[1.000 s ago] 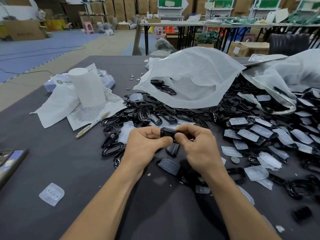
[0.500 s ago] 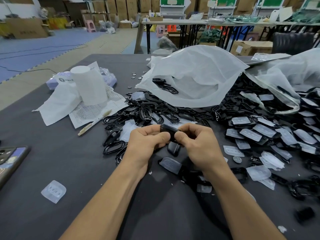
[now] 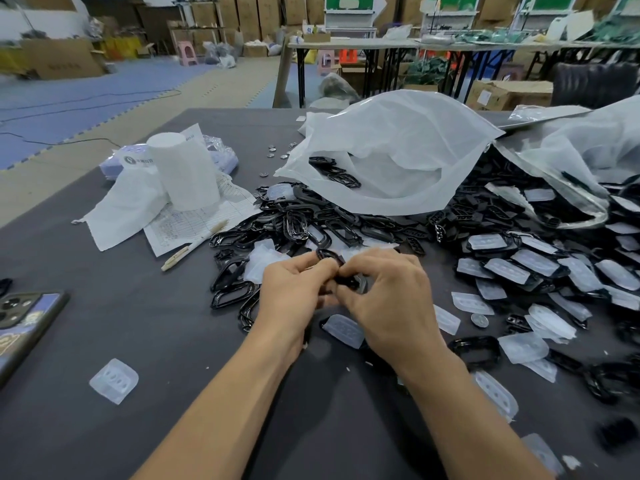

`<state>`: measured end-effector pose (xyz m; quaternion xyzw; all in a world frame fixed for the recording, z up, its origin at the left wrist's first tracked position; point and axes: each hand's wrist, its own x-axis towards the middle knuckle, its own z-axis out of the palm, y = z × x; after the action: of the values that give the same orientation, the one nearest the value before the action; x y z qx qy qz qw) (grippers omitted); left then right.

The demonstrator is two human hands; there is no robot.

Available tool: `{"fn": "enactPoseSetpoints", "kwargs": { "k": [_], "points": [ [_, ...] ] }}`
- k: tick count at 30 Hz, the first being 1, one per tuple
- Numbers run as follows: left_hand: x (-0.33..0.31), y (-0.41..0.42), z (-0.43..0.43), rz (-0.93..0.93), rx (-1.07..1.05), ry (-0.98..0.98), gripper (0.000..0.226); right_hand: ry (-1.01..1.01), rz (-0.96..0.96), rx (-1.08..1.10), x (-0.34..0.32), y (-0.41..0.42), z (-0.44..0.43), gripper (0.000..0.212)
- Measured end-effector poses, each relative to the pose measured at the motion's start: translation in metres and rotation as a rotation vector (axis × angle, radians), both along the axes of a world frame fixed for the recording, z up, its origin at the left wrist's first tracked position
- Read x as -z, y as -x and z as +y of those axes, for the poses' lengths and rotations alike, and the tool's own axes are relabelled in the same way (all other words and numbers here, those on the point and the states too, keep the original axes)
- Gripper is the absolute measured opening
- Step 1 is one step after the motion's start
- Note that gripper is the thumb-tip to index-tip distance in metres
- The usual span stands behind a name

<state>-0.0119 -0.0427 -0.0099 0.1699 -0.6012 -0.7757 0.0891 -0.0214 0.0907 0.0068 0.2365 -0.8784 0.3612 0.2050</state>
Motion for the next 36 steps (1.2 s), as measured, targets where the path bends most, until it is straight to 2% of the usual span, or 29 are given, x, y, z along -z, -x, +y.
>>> {"fn": "enactPoseSetpoints", "kwargs": {
  "k": [2, 4, 7, 10, 14, 16, 19, 24, 27, 29, 33, 36],
  "points": [
    [0.001, 0.001, -0.003, -0.013, -0.06, 0.075, 0.01, 0.127, -0.168, -0.033, -0.005, 0.002, 0.003, 0.015],
    [-0.001, 0.0, -0.005, -0.009, -0.098, 0.072, 0.019, 0.228, -0.263, 0.061, -0.01, 0.014, 0.012, 0.011],
    [-0.003, 0.001, -0.008, -0.029, -0.124, 0.079, 0.025, 0.054, -0.361, 0.241, -0.016, 0.043, 0.026, 0.019],
    [-0.001, 0.003, -0.009, -0.029, -0.134, 0.136, 0.027, -0.166, -0.48, 0.282, -0.02, 0.069, 0.026, 0.021],
    [-0.002, 0.002, -0.008, -0.01, -0.118, 0.141, 0.032, -0.318, -0.442, 0.217, -0.022, 0.083, 0.011, 0.022],
    [-0.002, 0.002, -0.009, -0.007, -0.112, 0.12, 0.032, -0.375, -0.397, 0.202, -0.019, 0.084, 0.006, 0.014],
    [-0.002, 0.001, -0.01, -0.018, -0.1, 0.092, 0.028, -0.358, -0.348, 0.233, -0.018, 0.085, 0.006, 0.013],
    [-0.003, 0.002, -0.01, -0.016, -0.072, 0.108, 0.028, -0.031, -0.52, 0.193, -0.02, 0.084, 0.017, 0.026],
    [-0.003, 0.001, -0.009, -0.023, -0.072, 0.109, 0.024, 0.174, -0.498, 0.25, -0.023, 0.074, 0.02, 0.027],
    [-0.003, 0.001, -0.008, -0.025, -0.066, 0.102, 0.022, 0.379, -0.487, 0.293, -0.025, 0.064, 0.019, 0.026],
    [-0.003, 0.0, -0.006, -0.012, -0.026, 0.093, 0.025, 0.958, -0.768, 0.083, -0.024, 0.041, 0.005, 0.019],
    [-0.004, -0.003, -0.003, 0.019, 0.008, 0.087, 0.029, 1.112, -0.882, -0.05, -0.019, 0.03, 0.001, 0.017]
  ]
}}
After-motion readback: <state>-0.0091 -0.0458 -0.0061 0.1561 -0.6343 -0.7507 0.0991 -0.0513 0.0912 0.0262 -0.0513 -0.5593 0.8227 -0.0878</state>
